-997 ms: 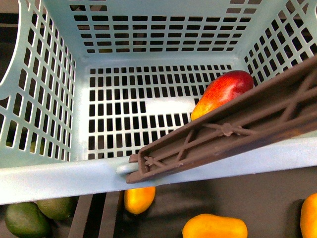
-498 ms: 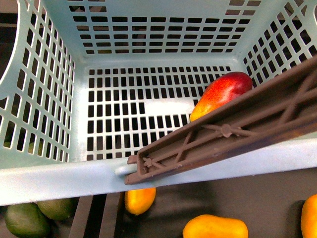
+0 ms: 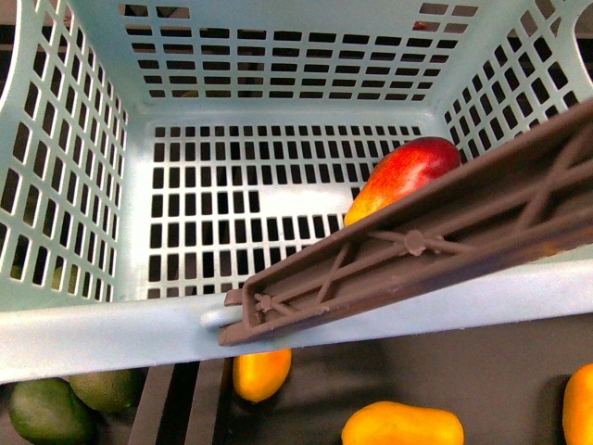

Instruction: Pick lemon and mango into basket

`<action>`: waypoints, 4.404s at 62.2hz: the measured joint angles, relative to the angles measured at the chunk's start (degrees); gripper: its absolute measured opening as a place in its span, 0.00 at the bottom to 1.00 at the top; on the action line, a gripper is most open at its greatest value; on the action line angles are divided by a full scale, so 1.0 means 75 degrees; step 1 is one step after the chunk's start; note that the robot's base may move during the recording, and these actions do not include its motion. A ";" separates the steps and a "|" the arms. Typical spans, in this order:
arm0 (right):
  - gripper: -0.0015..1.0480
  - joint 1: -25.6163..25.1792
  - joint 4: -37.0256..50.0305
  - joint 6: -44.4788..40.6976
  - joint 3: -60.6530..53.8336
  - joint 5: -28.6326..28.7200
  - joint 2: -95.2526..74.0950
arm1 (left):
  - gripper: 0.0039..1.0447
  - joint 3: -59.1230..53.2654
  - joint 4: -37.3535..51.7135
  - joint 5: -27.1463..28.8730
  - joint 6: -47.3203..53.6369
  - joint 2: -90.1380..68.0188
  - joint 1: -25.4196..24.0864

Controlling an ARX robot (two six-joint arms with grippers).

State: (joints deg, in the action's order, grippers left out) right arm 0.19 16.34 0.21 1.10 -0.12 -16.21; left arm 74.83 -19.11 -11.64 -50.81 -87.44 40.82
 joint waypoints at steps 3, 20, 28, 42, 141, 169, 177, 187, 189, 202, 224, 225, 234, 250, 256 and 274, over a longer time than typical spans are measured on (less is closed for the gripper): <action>0.02 0.0000 -0.0119 0.0000 0.0000 0.0000 0.0114 | 0.05 0.0000 0.0000 0.0000 0.0000 0.0000 0.0000; 0.02 0.0000 -0.0697 -0.0003 -0.0003 0.0000 0.0679 | 0.05 0.0000 0.0000 0.0006 0.0003 0.0000 0.0000; 0.02 0.0000 -0.1408 -0.0003 0.0003 0.0003 0.1230 | 0.05 0.0000 0.0000 0.0003 0.0000 0.0000 0.0000; 0.02 0.0000 -0.2159 -0.0003 0.0000 0.0003 0.2104 | 0.05 0.0000 0.0000 -0.0003 -0.0003 0.0000 0.0003; 0.92 0.0003 -0.2189 -0.0003 0.0000 -0.0006 0.2130 | 0.05 0.0000 0.0000 0.0041 0.0017 -0.0006 0.0032; 0.92 0.0000 -0.2189 -0.0003 0.0000 -0.0009 0.2133 | 0.05 0.0000 0.0000 0.0000 0.0015 -0.0006 0.0029; 0.92 0.0003 -0.2192 -0.0003 0.0000 -0.0003 0.2133 | 0.05 -0.0003 -0.0003 0.0044 0.0020 -0.0006 0.0029; 0.92 0.0000 -0.2189 -0.0003 0.0000 -0.0006 0.2139 | 0.05 -0.0003 -0.0003 0.0009 0.0003 -0.0006 0.0026; 0.92 0.0000 -0.2189 -0.0003 0.0000 0.0000 0.2139 | 0.05 -0.0003 -0.0003 0.0009 0.0012 -0.0006 0.0029; 0.92 0.0000 -0.2189 -0.0003 0.0000 -0.0006 0.2139 | 0.05 -0.0003 0.0000 -0.0023 0.0015 -0.0006 0.0029; 0.92 -0.0015 -0.2189 -0.0006 -0.0006 0.0052 0.2139 | 0.05 -0.0003 -0.0003 0.0154 0.0061 0.0003 -0.0067; 0.92 -0.0015 -0.2189 -0.0006 -0.0006 0.0050 0.2139 | 0.05 -0.0003 -0.0003 0.0140 0.0064 0.0003 -0.0061; 0.92 -0.0015 -0.2189 -0.0006 -0.0006 0.0047 0.2139 | 0.05 -0.0003 -0.0003 0.0029 -0.0035 0.0000 -0.0052; 0.92 -0.0015 -0.2189 -0.0006 -0.0006 0.0015 0.2139 | 0.05 -0.0052 0.0836 0.3847 -0.3252 -0.0210 0.0245; 0.92 -0.0015 -0.2189 -0.0003 -0.0006 0.0012 0.2139 | 0.05 0.0087 0.0921 0.4269 -0.3975 -0.0568 -0.0178; 0.92 -0.0015 -0.2189 -0.0003 -0.0006 0.0015 0.2139 | 0.05 0.0901 0.1020 0.4025 -0.4908 -0.2532 -0.1515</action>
State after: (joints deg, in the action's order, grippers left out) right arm 0.08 -0.08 0.19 1.06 -0.01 -0.16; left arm 81.58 -11.46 18.55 -87.61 -106.43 29.45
